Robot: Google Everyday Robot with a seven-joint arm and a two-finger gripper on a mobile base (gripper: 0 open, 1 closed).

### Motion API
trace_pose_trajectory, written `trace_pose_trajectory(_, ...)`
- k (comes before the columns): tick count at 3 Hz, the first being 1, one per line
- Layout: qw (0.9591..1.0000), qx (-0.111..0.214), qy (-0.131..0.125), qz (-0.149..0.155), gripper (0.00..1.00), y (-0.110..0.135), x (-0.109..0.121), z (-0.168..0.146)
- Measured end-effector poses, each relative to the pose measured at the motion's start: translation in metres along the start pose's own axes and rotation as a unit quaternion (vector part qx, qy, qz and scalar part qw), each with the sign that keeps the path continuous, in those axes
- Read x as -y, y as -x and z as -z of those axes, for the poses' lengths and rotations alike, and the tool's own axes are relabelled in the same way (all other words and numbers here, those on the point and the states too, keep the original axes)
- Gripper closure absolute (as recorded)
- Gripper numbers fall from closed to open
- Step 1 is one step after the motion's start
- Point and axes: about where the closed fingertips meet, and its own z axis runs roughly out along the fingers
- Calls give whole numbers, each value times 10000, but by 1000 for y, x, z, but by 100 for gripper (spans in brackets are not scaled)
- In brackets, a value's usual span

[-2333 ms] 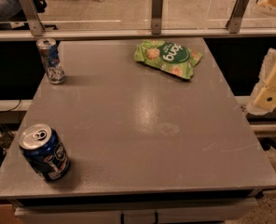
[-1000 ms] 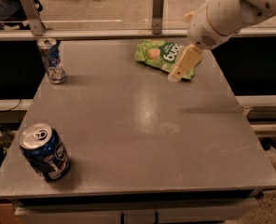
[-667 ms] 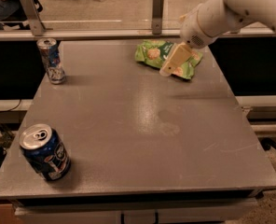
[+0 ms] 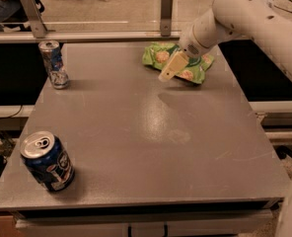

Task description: Move green rice chip bag near pepsi can

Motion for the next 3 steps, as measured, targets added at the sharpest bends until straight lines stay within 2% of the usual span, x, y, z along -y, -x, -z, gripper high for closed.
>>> trace_pose_trajectory(1,9998,-9,48,-188,17,-6,9,-18)
trace_pose_trajectory(3,9994,74,167,-293,64,-6,11,-24)
